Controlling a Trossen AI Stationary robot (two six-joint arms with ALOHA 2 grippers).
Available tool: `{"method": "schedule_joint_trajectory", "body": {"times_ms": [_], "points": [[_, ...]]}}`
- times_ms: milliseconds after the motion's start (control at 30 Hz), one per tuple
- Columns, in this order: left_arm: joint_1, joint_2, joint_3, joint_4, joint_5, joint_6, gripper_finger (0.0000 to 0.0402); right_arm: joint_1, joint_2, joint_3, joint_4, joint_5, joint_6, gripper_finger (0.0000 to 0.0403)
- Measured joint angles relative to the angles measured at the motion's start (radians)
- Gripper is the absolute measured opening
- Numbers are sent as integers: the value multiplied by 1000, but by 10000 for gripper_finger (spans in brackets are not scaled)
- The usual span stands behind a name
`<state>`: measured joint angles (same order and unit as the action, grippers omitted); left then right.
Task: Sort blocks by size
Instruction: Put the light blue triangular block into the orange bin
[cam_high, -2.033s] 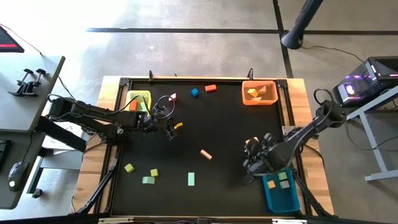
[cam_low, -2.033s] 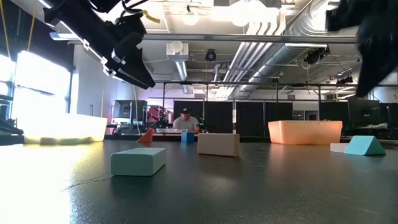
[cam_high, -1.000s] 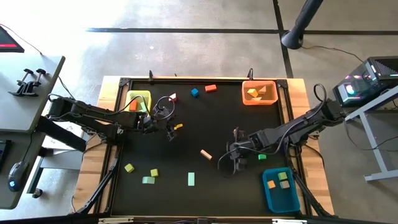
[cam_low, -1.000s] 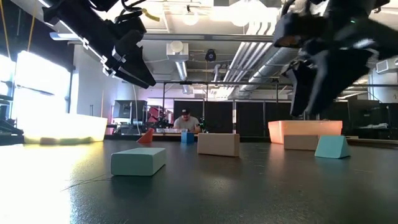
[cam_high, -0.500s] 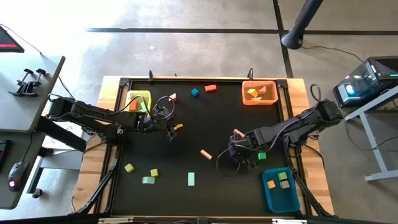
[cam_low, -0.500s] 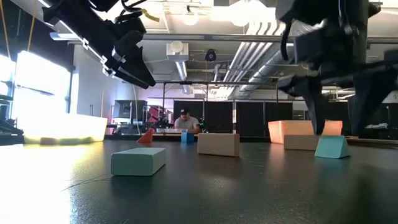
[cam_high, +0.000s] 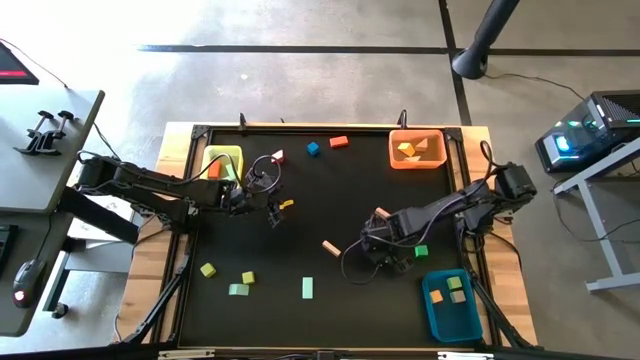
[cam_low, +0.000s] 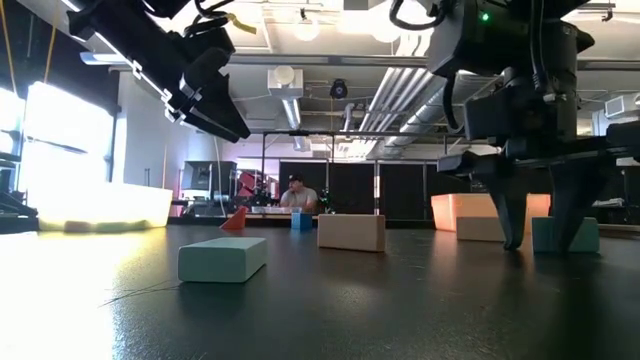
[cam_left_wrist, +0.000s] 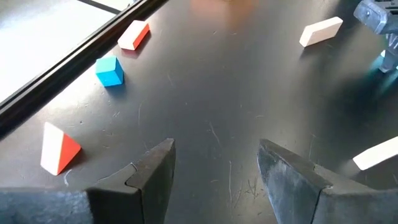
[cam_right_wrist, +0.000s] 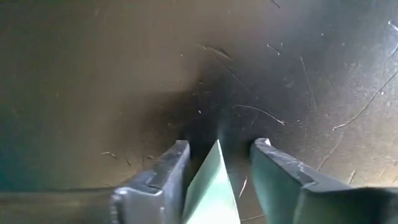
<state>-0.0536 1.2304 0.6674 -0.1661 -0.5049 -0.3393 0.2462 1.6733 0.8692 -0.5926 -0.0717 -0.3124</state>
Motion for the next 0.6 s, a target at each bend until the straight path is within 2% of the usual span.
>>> {"method": "schedule_joint_trajectory", "body": {"times_ms": [267, 533, 600], "points": [[0, 0, 0, -1, 0, 0, 213, -1, -89, -5, -69, 19, 52, 37], [0, 0, 0, -1, 0, 0, 213, -18, -282, -5, -126, 112, 162, 31], [0, 0, 0, -1, 0, 0, 213, -17, -341, -5, -129, 182, 178, 36]]}}
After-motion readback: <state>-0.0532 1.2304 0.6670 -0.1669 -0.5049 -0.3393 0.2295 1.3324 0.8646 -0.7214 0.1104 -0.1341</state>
